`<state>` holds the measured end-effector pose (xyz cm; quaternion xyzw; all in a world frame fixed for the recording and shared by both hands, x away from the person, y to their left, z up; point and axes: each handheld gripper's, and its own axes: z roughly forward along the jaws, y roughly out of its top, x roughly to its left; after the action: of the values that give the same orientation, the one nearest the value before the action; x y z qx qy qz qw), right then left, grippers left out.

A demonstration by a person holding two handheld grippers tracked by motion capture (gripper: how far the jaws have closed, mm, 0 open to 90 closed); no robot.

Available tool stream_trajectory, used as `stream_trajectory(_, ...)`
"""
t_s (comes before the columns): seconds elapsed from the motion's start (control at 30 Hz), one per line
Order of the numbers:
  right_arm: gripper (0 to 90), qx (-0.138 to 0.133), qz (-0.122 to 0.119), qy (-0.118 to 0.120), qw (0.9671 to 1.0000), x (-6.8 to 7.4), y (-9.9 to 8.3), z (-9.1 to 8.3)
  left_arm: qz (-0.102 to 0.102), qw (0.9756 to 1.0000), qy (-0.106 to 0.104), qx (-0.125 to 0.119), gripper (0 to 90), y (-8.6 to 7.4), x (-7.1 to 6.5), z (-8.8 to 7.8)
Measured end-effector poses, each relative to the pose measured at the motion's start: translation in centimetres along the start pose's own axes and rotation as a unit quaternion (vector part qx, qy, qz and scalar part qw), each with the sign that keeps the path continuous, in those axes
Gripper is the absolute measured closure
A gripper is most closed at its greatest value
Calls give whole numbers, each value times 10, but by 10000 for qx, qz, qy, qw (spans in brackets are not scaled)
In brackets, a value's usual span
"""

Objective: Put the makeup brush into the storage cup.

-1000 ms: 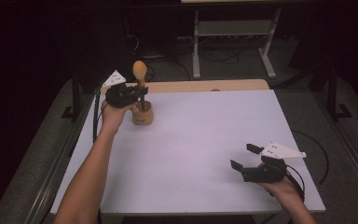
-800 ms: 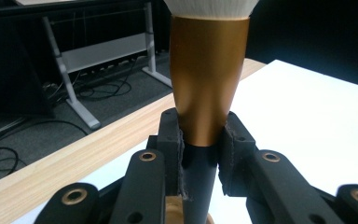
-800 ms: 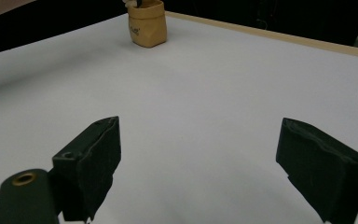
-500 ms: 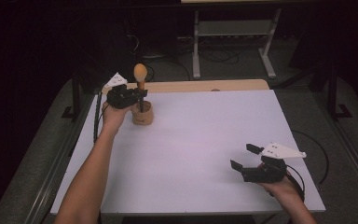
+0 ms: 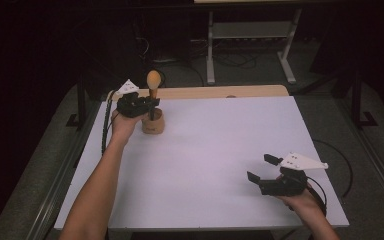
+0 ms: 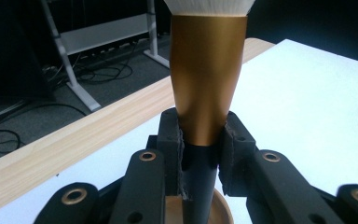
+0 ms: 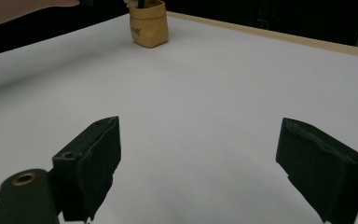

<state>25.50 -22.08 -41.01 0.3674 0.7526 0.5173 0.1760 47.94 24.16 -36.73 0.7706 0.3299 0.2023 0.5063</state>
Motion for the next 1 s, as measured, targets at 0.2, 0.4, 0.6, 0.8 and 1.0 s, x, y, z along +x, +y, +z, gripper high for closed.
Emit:
stream_trajectory(0.2, 133, 7, -22, 5, 10000, 0, 0, 0, -39, 10000, -6, 26, 731, -2, 0, 3)
stream_trajectory(0.4, 133, 10, -6, 16, 10000, 0, 0, 0, -20, 10000, 61, 71, 723, -6, 0, 5)
stream_trajectory(0.6, 133, 9, -7, 10, 10000, 0, 0, 0, -71, 9998, 75, -139, 498, -3, 2, -2)
stream_trajectory(0.8, 133, 18, -31, 1, 10000, 0, 0, 0, -50, 9999, -30, -120, 412, -2, 3, -10)
stream_trajectory(1.0, 133, 14, -17, 0, 10000, 1, 0, 0, -137, 9997, -177, -118, 280, 0, 2, -15)
